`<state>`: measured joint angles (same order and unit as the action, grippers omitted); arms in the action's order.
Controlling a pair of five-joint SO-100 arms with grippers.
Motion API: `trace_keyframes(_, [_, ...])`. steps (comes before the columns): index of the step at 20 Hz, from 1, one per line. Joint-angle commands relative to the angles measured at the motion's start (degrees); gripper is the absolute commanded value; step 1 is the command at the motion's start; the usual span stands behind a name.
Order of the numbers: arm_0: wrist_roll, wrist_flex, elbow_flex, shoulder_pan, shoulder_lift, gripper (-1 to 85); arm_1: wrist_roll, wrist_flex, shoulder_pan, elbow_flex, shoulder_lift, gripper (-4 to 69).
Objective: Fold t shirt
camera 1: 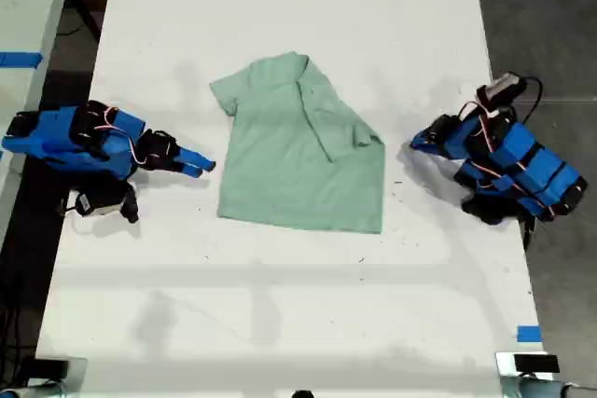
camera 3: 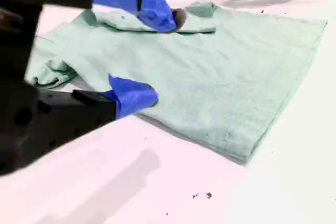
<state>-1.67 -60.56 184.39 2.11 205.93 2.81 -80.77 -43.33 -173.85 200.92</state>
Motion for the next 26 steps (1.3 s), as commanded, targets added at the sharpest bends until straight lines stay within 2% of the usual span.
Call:
trace_keyframes(1, [6.7, 8.3, -0.6, 16.6, 0.7, -0.2, -2.9, 1.8, 19.4, -3.0, 0.4, -0.7])
trace_keyframes(7, [5.3, 7.5, -0.6, 16.4, 0.7, -0.1, -2.3, 1.5, 19.5, -2.8, 0.4, -0.2])
trace_keyframes(9, [6.6, 10.7, -1.4, 17.1, 0.4, -0.1, -2.3, 1.5, 22.0, -2.8, 0.4, 1.0])
trace_keyframes(10, [7.6, 10.4, -5.7, 18.6, -2.1, -0.1, -2.3, 1.5, 23.5, -2.8, 0.4, 3.2])
trace_keyframes(12, [14.4, 8.1, -24.7, 22.1, -27.5, 10.4, -1.8, 1.6, 22.9, -2.9, 0.4, 5.6])
trace_keyframes(14, [24.2, -0.6, -49.8, 29.5, -64.5, 23.5, -1.5, 1.8, 22.9, -3.0, 0.4, 5.6])
trace_keyframes(15, [28.2, -2.5, -58.6, 33.9, -77.2, 26.4, -1.3, 1.8, 22.9, -3.0, 0.4, 5.7])
trace_keyframes(17, [34.4, -3.2, -71.4, 41.2, -95.8, 26.6, -1.1, 1.8, 23.0, -3.0, 0.4, 5.8])
trace_keyframes(19, [37.1, -4.3, -81.5, 46.0, -109.5, 26.3, -1.0, 1.8, 23.1, -3.0, 0.4, 5.9])
trace_keyframes(22, [37.4, -5.4, -87.8, 49.0, -118.8, 25.7, -0.9, 1.8, 23.5, -3.0, 0.4, 5.9])
trace_keyframes(26, [35.9, -6.2, -87.8, 52.2, -117.8, 24.9, -0.9, 1.8, 23.6, -3.1, 0.4, 5.9])
